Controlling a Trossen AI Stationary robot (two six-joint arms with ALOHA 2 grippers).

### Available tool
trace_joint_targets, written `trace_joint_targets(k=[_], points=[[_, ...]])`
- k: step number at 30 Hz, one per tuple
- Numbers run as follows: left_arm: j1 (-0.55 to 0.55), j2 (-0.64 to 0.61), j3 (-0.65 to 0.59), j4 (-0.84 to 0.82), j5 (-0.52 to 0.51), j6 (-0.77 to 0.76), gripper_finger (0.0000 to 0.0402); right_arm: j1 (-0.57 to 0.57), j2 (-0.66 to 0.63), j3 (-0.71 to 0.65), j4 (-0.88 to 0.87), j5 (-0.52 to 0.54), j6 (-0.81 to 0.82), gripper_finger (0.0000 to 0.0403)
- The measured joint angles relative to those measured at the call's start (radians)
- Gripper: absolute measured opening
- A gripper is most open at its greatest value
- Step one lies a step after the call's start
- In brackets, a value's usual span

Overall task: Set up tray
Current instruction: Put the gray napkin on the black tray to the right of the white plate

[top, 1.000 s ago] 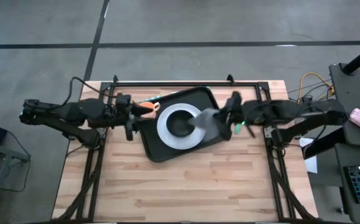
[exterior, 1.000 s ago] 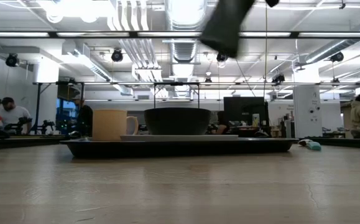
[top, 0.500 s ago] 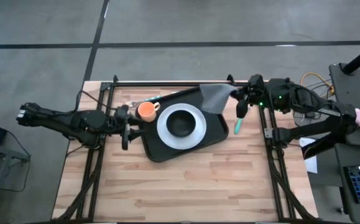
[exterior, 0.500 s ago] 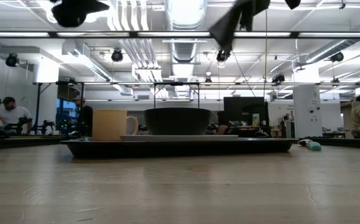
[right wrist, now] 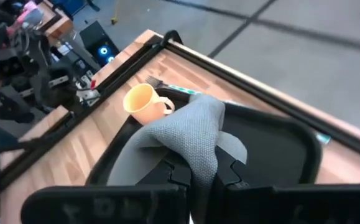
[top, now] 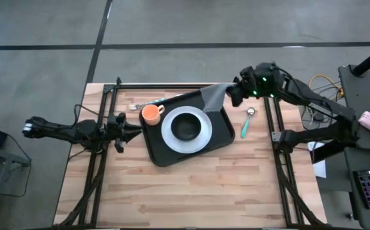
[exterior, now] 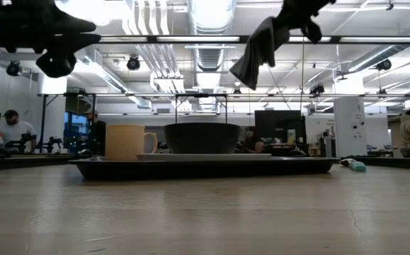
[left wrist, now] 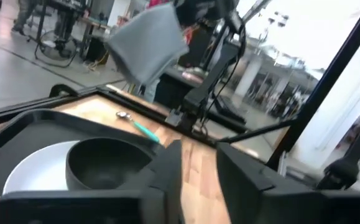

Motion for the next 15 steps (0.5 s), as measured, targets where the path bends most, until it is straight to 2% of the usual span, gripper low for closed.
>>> trace_joint_targets(k=[5,15], points=[[0.0,-0.044,-0.041,0.017,-0.002,-0.001,0.0008,-0.103,0.086,0.001,0.03,-0.101,0.081,0.0008],[0.0,-0.056,-0.05,0.021,-0.011,-0.003,0.0001,-0.28,0.261,0.001,0.023,-0.214,0.149,0.0008]])
